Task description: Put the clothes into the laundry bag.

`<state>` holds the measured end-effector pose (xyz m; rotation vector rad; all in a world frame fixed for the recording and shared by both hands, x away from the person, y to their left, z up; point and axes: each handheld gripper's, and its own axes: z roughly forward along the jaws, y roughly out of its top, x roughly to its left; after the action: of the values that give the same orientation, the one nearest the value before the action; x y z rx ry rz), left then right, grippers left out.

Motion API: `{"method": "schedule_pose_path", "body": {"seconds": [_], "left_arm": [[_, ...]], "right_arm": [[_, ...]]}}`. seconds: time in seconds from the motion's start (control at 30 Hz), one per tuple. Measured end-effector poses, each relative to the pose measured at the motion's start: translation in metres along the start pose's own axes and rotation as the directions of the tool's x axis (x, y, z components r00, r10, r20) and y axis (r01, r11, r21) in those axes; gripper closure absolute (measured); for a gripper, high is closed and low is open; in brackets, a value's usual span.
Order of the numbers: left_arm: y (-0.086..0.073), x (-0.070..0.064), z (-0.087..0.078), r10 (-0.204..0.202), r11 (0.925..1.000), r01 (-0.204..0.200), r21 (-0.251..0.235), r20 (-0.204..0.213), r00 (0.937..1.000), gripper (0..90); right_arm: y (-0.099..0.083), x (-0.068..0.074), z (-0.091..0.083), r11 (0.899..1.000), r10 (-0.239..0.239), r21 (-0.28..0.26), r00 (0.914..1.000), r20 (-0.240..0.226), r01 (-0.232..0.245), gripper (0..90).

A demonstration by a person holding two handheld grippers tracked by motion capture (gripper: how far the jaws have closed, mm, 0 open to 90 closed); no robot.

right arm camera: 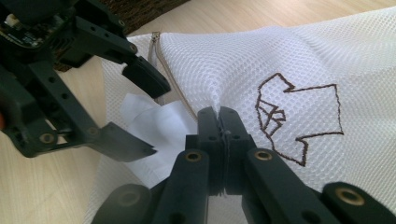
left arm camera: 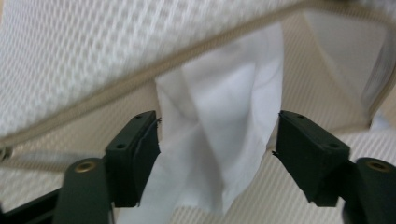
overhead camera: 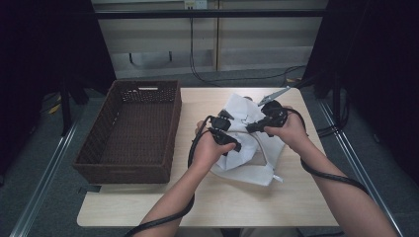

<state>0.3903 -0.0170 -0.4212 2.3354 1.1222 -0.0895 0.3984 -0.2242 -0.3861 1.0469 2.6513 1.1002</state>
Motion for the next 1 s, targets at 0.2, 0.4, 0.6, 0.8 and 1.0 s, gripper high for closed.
{"method": "schedule_pose_path", "body": {"seconds": [0.2, 0.4, 0.6, 0.8, 1.0], "left_arm": [[-0.011, 0.007, 0.003, 0.009, 0.9992, -0.009, 0.038, -0.006, 0.9999, 26.2], [-0.018, 0.008, 0.008, 0.008, 0.9995, -0.008, 0.031, -0.006, 0.9999, 29.2], [-0.023, 0.009, 0.015, 0.026, 0.9985, -0.026, 0.048, 0.003, 0.9997, 32.5], [-0.026, 0.009, 0.021, 0.035, 0.9950, -0.036, 0.093, 0.010, 0.9993, 39.5], [-0.031, 0.006, 0.030, 0.005, 0.9942, -0.007, 0.107, 0.020, 0.9998, 53.1]], "right_arm": [[0.000, 0.000, 0.001, 1.000, -0.001, 0.004, 1.0000, -0.001, 0.001, 89.9], [0.001, 0.000, 0.001, 1.000, 0.001, 0.005, 1.0000, -0.001, -0.001, 89.9], [0.002, 0.001, 0.001, 1.000, -0.003, 0.006, 1.0000, 0.001, 0.003, 89.9], [0.002, 0.000, 0.001, 1.000, -0.002, 0.007, 1.0000, 0.000, 0.002, 89.9], [0.001, 0.001, 0.002, 1.000, 0.002, 0.008, 1.0000, 0.000, -0.002, 89.9]]}}
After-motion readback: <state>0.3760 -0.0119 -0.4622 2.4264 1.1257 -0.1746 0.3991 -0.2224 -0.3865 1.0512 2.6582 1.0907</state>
